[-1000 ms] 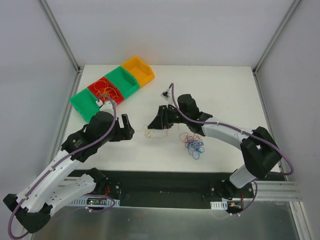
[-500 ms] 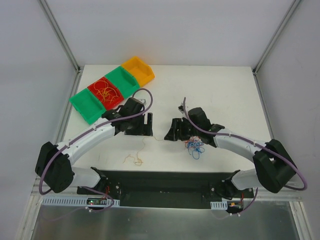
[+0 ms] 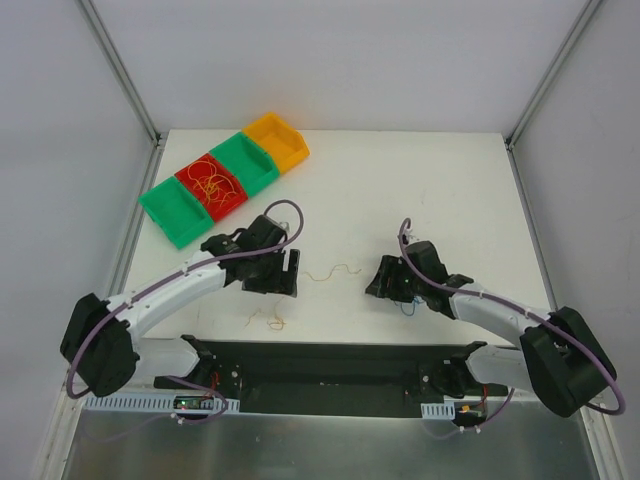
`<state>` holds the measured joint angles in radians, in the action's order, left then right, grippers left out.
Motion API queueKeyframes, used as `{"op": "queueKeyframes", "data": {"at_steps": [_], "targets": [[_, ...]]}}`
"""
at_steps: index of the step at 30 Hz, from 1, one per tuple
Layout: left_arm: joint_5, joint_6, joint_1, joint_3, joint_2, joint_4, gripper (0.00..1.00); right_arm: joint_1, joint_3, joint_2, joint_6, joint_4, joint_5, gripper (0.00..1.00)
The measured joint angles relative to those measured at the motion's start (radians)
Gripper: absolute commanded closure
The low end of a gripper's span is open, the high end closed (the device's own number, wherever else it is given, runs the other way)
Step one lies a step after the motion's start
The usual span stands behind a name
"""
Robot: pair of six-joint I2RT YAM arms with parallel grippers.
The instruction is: Untangle the cables
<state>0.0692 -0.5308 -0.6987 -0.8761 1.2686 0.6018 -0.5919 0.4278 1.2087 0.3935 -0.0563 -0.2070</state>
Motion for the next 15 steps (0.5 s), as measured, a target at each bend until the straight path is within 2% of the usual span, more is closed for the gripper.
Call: {"op": "queueKeyframes", "data": {"at_steps": [3,8,12,15], "targets": [[0.001,-0.023,0.0,0.017,-0.087,0.042,0.23,0.042,-0.003,-0.02,-0.005,-0.002,0.045,0.43],[0.047,-0.031,0.0,0.064,-0.196,0.091,0.22,0.038,-0.024,-0.037,-0.024,-0.082,0.037,0.43],[0.063,-0.006,-0.011,0.075,-0.136,0.113,0.21,0.047,-0.038,-0.068,-0.055,-0.098,0.009,0.42],[0.023,0.014,-0.058,0.074,-0.042,0.115,0.26,0.049,-0.073,-0.146,-0.073,-0.123,0.007,0.42]]}}
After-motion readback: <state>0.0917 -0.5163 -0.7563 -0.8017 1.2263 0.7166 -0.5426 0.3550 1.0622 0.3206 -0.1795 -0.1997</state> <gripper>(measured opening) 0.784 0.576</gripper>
